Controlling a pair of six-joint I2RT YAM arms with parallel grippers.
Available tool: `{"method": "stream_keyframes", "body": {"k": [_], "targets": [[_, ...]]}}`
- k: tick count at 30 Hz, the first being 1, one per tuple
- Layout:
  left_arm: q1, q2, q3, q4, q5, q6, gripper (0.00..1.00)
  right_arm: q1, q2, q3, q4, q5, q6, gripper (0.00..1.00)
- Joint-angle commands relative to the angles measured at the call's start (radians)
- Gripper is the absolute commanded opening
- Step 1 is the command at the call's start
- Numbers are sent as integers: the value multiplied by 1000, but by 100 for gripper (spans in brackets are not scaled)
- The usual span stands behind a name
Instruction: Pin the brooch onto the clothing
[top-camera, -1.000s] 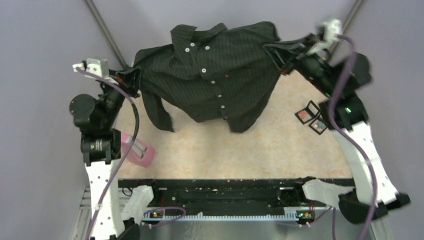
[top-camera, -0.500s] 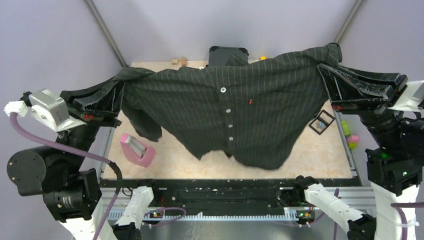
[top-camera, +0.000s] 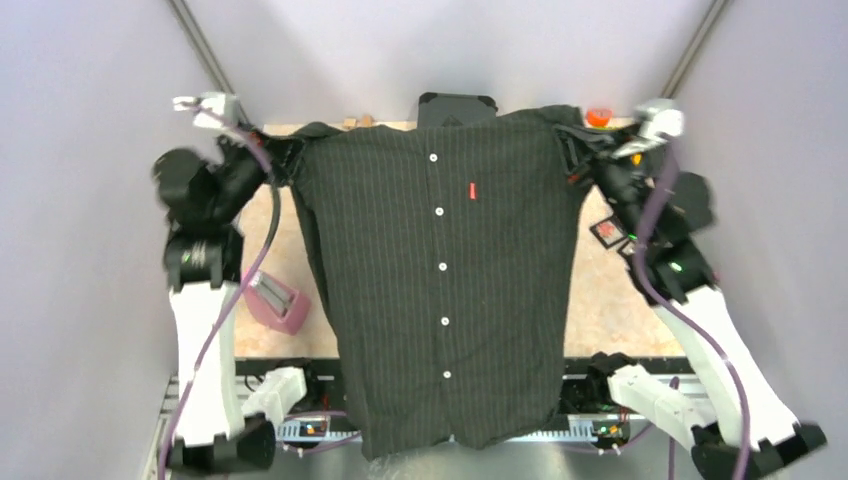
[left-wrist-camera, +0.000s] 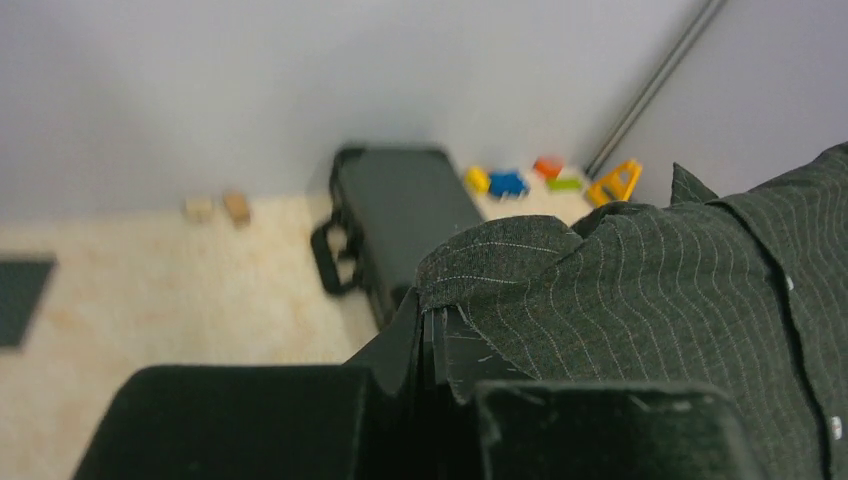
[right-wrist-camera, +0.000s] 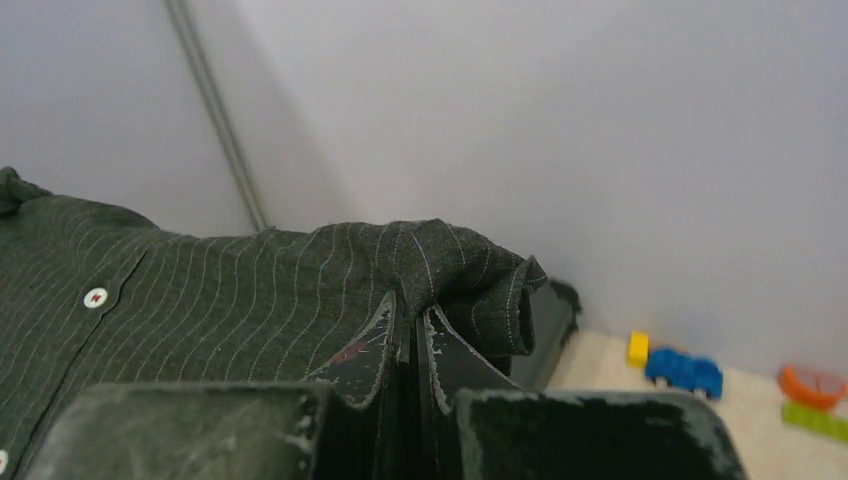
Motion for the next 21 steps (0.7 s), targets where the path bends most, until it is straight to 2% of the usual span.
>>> {"method": "stream_keyframes", "body": {"k": [1, 4, 5, 6, 7, 9, 10, 11, 13, 21], "targets": [[1, 208, -156, 118, -32, -33, 0, -14, 168, -143, 195, 184, -36, 0], [-12, 374, -195, 166, -53, -35, 0, -83, 326, -191, 294, 188, 19, 0], [-16, 433, -192, 169, -70, -32, 9, -113, 386, -194, 318, 172, 51, 0], [-20, 493, -182, 161, -86, -30, 25, -149, 454, -183, 329, 133, 80, 3], [-25, 549, -161, 142, -103, -29, 47, -178, 518, -161, 325, 85, 112, 20], [-43, 628, -120, 89, -140, -18, 78, -226, 652, -72, 269, -6, 159, 59], [-57, 644, -108, 73, -161, -6, 90, -239, 708, -21, 217, -44, 172, 70], [-70, 644, -107, 69, -182, 2, 93, -247, 753, 24, 158, -73, 177, 81], [-92, 606, -126, 87, -216, 5, 95, -249, 796, 63, 88, -125, 166, 85], [-152, 379, -218, 90, -221, -77, 96, -250, 582, -86, 32, -152, 152, 90]]}}
